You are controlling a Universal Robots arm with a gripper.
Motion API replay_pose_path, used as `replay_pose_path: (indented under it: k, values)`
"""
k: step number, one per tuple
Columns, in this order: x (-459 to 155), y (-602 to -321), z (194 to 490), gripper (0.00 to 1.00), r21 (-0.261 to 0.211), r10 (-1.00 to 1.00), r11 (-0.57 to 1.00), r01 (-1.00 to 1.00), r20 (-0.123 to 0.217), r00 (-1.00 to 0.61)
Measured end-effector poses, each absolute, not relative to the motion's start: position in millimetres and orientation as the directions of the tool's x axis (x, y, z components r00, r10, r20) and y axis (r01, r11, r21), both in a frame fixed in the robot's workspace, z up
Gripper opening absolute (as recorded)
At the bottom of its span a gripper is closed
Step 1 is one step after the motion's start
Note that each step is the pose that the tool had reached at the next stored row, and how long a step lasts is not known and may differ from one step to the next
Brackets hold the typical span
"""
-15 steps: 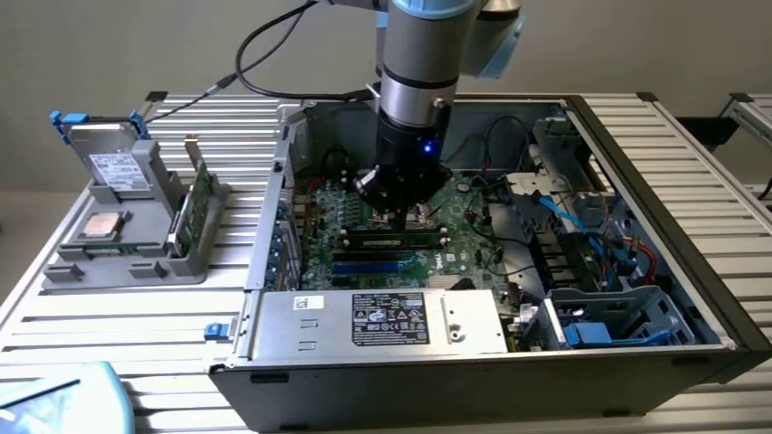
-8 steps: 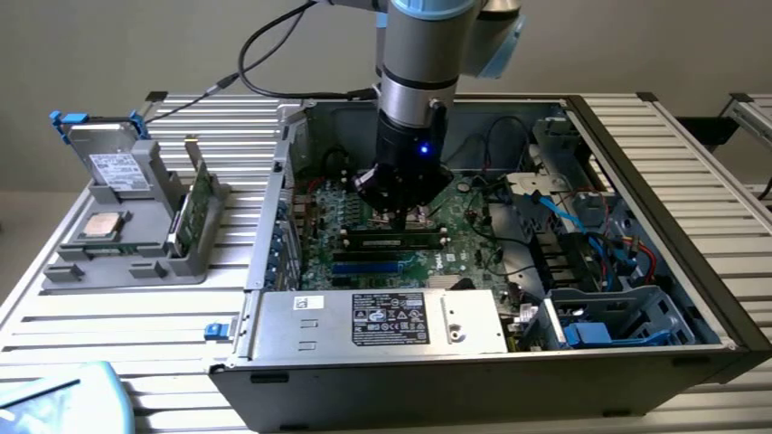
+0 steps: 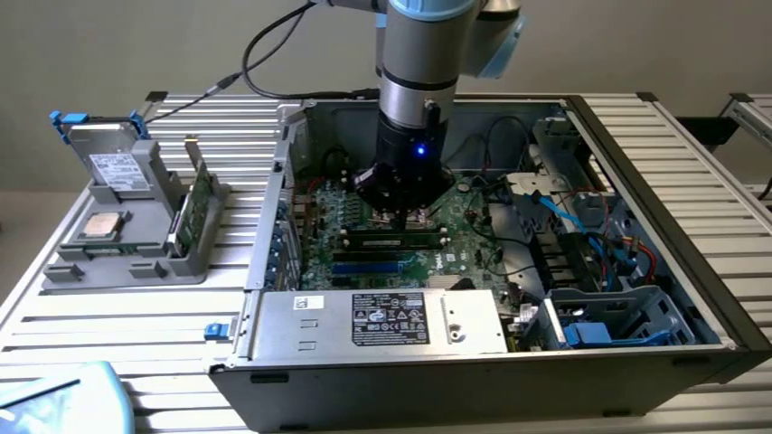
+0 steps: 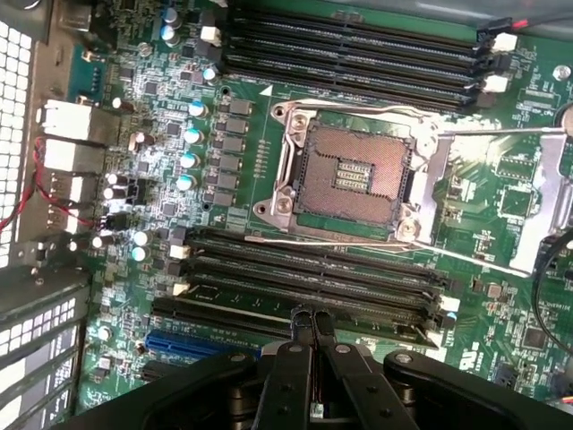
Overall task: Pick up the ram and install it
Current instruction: 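Press down the ram until it locks into place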
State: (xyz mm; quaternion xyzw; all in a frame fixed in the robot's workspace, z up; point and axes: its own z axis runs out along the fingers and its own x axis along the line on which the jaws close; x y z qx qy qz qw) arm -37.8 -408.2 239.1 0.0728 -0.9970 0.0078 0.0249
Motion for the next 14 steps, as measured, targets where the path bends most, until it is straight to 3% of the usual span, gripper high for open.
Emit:
replay_pose_path:
  k: [14]
  values:
    - [-37.8,-408.2,237.8,0.11,-0.026,-0.038,0.999,-0.039,0.042,-0.998]
